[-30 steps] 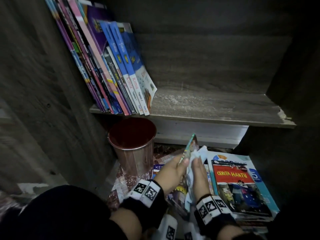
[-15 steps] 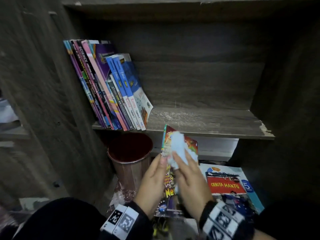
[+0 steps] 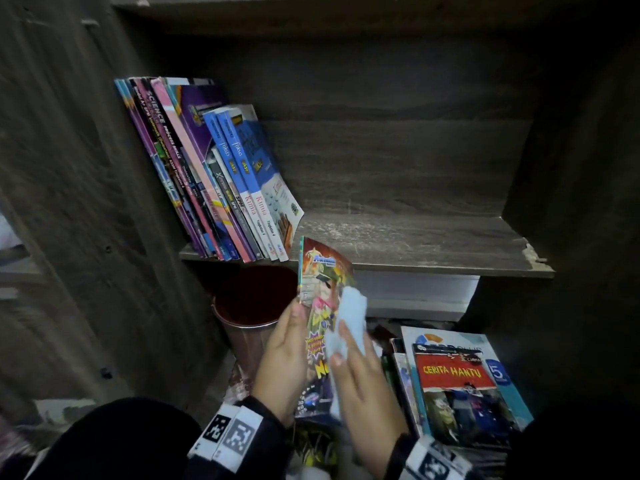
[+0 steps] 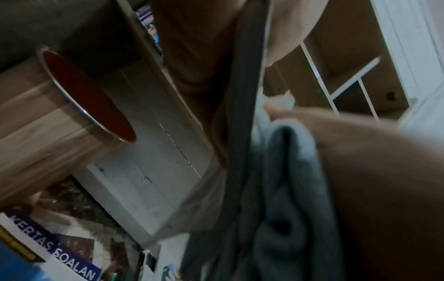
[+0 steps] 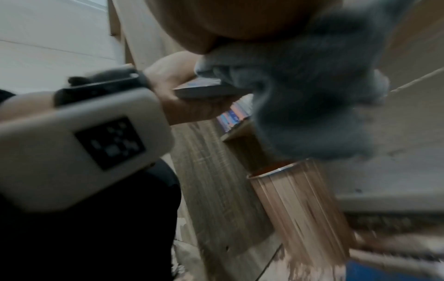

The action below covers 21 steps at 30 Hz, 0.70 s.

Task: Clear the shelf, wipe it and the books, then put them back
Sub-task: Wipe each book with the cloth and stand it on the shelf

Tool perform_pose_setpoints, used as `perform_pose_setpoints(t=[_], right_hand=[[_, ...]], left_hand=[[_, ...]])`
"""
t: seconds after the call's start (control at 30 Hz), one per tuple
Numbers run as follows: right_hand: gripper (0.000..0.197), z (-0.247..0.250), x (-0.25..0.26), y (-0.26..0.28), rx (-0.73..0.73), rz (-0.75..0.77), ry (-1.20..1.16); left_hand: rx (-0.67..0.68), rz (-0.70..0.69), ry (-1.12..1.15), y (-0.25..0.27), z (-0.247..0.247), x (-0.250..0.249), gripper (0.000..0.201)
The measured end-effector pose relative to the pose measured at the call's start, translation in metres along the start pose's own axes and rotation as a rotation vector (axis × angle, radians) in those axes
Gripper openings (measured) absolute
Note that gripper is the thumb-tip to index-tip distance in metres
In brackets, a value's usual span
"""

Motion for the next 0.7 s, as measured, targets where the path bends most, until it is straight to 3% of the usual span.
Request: perform_pose_setpoints(t=[0.07, 0.13, 0.27, 0.33, 0.4, 0.53, 0.63, 0.7], right_hand=[[0.038, -0.006, 0.019, 0.005, 0.026, 0.137, 0.137], [0.042, 0.009, 0.026, -0.006, -0.043, 0.199, 0.156], [0.059, 0.052, -0.011, -0.043, -0.258, 0.023, -0.310], [0.068, 0.047, -0.030, -0.051, -0.184, -0.134, -0.503], [0.078, 0.026, -0.035, -0.049, -0.008, -0.232, -0.616], [0.088, 0.013, -0.020, -0.037, 0.141, -0.185, -0.620], [0.072, 0.029, 0.000, -0.037, 0.113, -0.139, -0.809], [0.032, 0.049, 0.010, -0.040, 0.032, -0.112, -0.823]], left_hand=[[0.043, 0.016, -0.012, 0.003, -0.007, 0.004, 0.032], [0.090, 0.013, -0.075, 0.009, -0.018, 0.001, 0.026], [0.153, -0.110, -0.143, 0.014, -0.032, -0.004, 0.030], [0.180, -0.171, -0.113, 0.016, -0.035, -0.014, 0.032], [0.205, -0.225, -0.093, 0.020, -0.036, -0.024, 0.035], [0.183, -0.270, -0.154, 0.020, -0.026, -0.024, 0.036], [0.210, -0.271, -0.266, 0.016, -0.024, -0.014, 0.049], [0.233, -0.231, -0.352, 0.011, -0.021, -0.006, 0.038]])
Point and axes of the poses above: each hand's wrist, its own y-axis away from the middle knuckle, its own z-axis out of the back of the hand, x = y × z, the point moved 10 cm from there along -y, towards the middle knuckle, and after that the axes turned 2 degrees about -z, right-handed, at the moved point
